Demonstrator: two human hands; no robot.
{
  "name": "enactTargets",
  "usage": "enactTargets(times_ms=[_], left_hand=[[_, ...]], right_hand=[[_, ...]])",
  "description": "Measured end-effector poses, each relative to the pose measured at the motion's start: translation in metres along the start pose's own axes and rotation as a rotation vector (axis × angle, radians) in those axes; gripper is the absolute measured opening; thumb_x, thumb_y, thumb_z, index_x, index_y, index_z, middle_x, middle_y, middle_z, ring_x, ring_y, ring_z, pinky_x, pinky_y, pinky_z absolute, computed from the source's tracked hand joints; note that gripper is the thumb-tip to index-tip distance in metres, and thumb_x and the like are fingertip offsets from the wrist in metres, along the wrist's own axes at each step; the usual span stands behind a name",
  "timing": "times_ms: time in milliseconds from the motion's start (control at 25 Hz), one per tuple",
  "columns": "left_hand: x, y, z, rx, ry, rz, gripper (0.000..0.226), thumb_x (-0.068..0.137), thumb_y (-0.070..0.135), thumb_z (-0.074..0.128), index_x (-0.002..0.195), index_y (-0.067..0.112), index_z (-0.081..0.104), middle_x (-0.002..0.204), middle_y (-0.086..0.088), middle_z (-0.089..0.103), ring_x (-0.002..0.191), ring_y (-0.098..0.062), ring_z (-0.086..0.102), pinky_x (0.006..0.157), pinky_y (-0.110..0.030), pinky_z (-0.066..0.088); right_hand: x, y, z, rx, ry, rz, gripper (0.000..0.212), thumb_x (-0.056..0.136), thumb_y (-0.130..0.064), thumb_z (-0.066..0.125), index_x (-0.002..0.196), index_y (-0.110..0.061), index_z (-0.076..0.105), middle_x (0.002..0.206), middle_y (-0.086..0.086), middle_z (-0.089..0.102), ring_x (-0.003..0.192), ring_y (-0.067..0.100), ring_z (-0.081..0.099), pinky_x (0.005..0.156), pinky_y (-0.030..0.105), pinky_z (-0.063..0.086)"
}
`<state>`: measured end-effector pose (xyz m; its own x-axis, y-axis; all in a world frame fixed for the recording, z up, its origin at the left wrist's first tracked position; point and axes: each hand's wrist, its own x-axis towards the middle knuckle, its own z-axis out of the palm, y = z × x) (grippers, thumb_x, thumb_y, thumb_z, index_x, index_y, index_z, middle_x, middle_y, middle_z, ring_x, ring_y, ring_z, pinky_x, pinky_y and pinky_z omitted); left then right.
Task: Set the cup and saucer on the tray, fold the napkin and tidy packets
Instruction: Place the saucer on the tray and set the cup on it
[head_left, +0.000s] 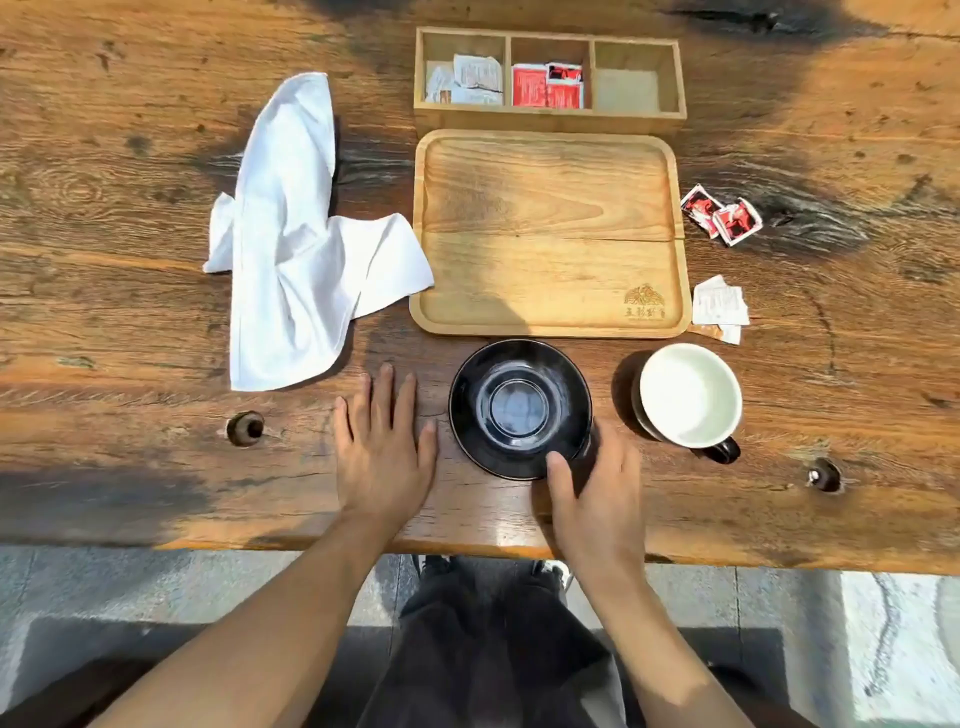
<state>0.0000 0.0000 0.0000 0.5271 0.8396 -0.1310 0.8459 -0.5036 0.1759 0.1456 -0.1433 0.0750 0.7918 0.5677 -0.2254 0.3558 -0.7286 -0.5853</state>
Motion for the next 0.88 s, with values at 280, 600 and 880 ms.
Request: enactTargets(times_ms=[280, 600, 880], left_hand=[[0.002, -0.001, 0.004, 0.032, 0.072, -0.017, 0.057, 0.093, 0.044, 0.037, 0.144, 0.02, 0.037, 0.154, -0.009, 0.037, 0.142, -0.031, 0.029, 0.116, -0.05, 0.012], [0.003, 0.002, -0.001, 0.035, 0.07, -0.025, 0.057, 0.09, 0.043, 0.041, 0.141, 0.019, 0.04, 0.151, -0.01, 0.04, 0.138, -0.032, 0.032, 0.114, -0.053, 0.017], [0.003, 0.003, -0.005, 0.027, 0.047, -0.034, 0.058, 0.09, 0.043, 0.041, 0.141, 0.018, 0.041, 0.151, -0.01, 0.041, 0.139, -0.033, 0.031, 0.114, -0.053, 0.017]], right_hand=[[0.025, 0.002, 0.007, 0.436, -0.013, 0.481, 0.038, 0.084, -0.037, 0.066, 0.117, -0.024, 0.053, 0.09, -0.006, 0.066, 0.078, 0.008, 0.066, 0.078, 0.037, 0.056], [0.045, 0.001, 0.002, 0.767, -0.143, 0.798, 0.01, 0.088, -0.012, 0.065, 0.081, -0.008, 0.06, 0.088, 0.015, 0.07, 0.065, 0.02, 0.066, 0.062, 0.028, 0.06], [0.036, -0.007, -0.006, 0.86, -0.191, 0.814, 0.007, 0.088, -0.012, 0.064, 0.09, -0.006, 0.062, 0.078, 0.015, 0.062, 0.052, 0.01, 0.064, 0.059, 0.025, 0.052]])
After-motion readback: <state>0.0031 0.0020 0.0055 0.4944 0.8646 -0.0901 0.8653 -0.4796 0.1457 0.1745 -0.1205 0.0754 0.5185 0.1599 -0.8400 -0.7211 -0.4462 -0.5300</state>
